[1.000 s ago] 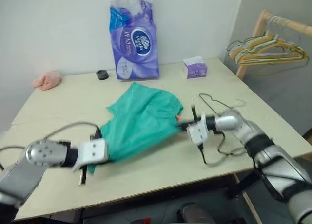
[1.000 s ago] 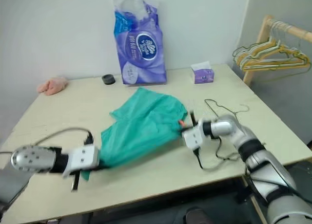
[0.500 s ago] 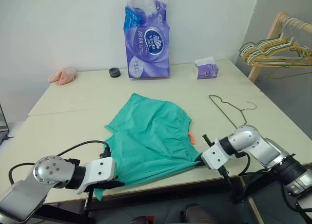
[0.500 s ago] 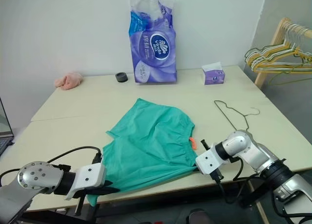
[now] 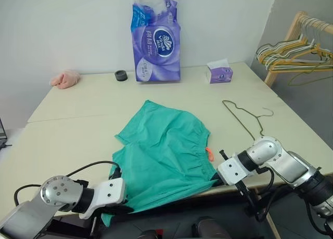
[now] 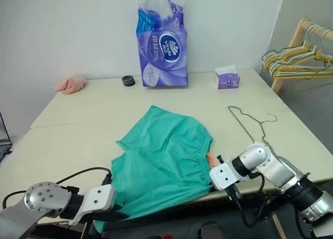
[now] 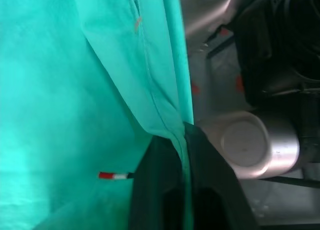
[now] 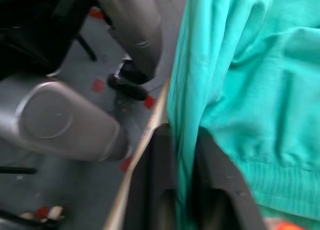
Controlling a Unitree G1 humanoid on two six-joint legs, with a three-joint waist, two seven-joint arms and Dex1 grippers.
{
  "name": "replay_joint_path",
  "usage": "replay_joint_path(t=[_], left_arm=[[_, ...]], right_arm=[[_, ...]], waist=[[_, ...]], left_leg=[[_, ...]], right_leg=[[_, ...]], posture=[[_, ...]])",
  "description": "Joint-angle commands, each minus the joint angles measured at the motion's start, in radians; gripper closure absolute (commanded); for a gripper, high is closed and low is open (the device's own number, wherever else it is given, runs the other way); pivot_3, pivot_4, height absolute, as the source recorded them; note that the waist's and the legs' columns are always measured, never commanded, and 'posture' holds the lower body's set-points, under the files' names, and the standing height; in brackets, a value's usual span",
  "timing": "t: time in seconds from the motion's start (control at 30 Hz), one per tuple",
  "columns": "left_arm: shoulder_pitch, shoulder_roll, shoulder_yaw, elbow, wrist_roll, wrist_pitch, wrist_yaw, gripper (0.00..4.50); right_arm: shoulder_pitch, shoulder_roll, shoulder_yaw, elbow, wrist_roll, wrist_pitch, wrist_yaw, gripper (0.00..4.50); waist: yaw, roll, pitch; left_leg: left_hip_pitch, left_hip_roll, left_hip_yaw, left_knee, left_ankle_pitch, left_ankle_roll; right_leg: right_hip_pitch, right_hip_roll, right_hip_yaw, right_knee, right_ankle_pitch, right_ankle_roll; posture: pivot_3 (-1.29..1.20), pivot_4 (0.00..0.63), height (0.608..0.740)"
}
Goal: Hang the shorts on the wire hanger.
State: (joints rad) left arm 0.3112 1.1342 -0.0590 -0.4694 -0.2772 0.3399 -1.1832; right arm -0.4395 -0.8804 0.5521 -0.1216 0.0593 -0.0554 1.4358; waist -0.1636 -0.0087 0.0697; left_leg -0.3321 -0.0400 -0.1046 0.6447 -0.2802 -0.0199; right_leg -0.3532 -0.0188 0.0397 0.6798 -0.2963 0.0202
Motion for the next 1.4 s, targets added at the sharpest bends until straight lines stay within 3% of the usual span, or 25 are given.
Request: replay_joint_path(t=[0.03, 0.3, 0.37, 0.43, 0.57, 0.7, 0.83, 1.0, 1.23, 1.4], left_arm=[[0.005, 0.008, 0.029, -0.032, -0.034, 0.035, -0.017, 2.93], [-0.004, -0.034, 0.124, -0.071, -0.182, 0.137, -0.014, 0.44], [-0.025, -0.057, 0.16, -0.079, -0.253, 0.185, -0.007, 0.03], [-0.035, -0.067, 0.182, -0.084, -0.289, 0.213, -0.001, 0.03], [-0.17, -0.173, 0.215, -0.051, -0.327, 0.239, 0.122, 0.03], [-0.37, -0.3, 0.197, -0.01, -0.301, 0.245, 0.275, 0.03], [-0.473, -0.322, 0.143, 0.014, -0.297, 0.264, 0.279, 0.03], [-0.565, -0.322, 0.078, 0.069, -0.303, 0.309, 0.238, 0.03], [-0.733, -0.322, -0.041, 0.155, -0.285, 0.289, 0.074, 0.03], [-0.794, -0.346, -0.077, 0.192, -0.248, 0.256, 0.043, 0.03]], right_arm=[[-0.003, -0.005, -0.045, -0.047, 0.025, 0.033, 0.023, 2.73], [-0.028, 0.018, -0.168, -0.138, 0.263, 0.304, 0.033, 0.0], [-0.051, 0.049, -0.235, -0.141, 0.359, 0.422, -0.01, 0.0], [-0.059, 0.066, -0.278, -0.144, 0.404, 0.488, -0.039, 0.0], [-0.093, 0.182, -0.47, -0.012, 0.494, 0.614, -0.266, 0.0], [-0.113, 0.26, -0.622, 0.148, 0.463, 0.613, -0.487, 0.0], [-0.098, 0.274, -0.69, 0.274, 0.363, 0.555, -0.675, 0.0], [-0.095, 0.258, -0.693, 0.452, 0.187, 0.517, -0.915, 0.0], [-0.165, 0.241, -0.686, 0.787, 0.102, 0.468, -0.962, 0.0], [-0.237, 0.234, -0.684, 1.003, 0.071, 0.425, -0.951, 0.0]], waist=[[0.0, -0.002, 0.002], [0.002, -0.003, 0.007], [0.001, -0.003, 0.008], [0.001, -0.003, 0.009], [0.003, -0.003, 0.009], [0.023, -0.005, 0.008], [0.023, -0.003, 0.007], [0.007, -0.003, 0.006], [-0.026, -0.002, 0.006], [-0.065, -0.002, 0.005]], left_leg=[[0.0, 0.0, 0.0, 0.0, 0.0, 0.0], [0.0, 0.0, 0.0, 0.0, 0.0, -0.001], [0.0, 0.001, 0.0, 0.0, -0.001, -0.001], [0.0, 0.001, 0.0, 0.0, -0.001, -0.001], [0.0, 0.0, 0.0, 0.0, -0.001, -0.002], [-0.001, 0.0, 0.0, 0.002, -0.001, -0.002], [-0.006, -0.001, 0.002, 0.001, -0.002, -0.003], [-0.022, 0.0, 0.005, 0.002, -0.002, -0.004], [-0.025, -0.001, 0.007, 0.002, -0.002, -0.004], [-0.022, -0.001, 0.007, 0.003, -0.002, -0.004]], right_leg=[[0.0, 0.0, 0.0, 0.0, 0.0, 0.0], [0.0, 0.0, 0.0, 0.0, 0.0, 0.0], [0.0, 0.0, 0.0, 0.0, 0.0, 0.0], [0.0, 0.0, 0.0, 0.0, 0.0, 0.0], [0.0, 0.0, 0.0, -0.001, 0.0, 0.0], [0.0, 0.0, 0.001, -0.001, 0.001, 0.002], [-0.003, 0.0, 0.002, -0.002, 0.001, 0.002], [-0.021, 0.0, 0.005, 0.001, 0.005, -0.001], [-0.023, 0.0, 0.005, 0.0, 0.005, -0.001], [-0.02, 0.0, 0.006, 0.0, 0.005, -0.001]], posture=[[-0.2, 0.018, 0.74], [-0.19, 0.021, 0.74], [-0.2, 0.022, 0.74], [-0.2, 0.022, 0.74], [-0.2, 0.023, 0.74], [-0.21, 0.023, 0.74], [-0.21, 0.024, 0.74], [-0.23, 0.025, 0.74], [-0.25, 0.022, 0.74], [-0.26, 0.022, 0.74]])
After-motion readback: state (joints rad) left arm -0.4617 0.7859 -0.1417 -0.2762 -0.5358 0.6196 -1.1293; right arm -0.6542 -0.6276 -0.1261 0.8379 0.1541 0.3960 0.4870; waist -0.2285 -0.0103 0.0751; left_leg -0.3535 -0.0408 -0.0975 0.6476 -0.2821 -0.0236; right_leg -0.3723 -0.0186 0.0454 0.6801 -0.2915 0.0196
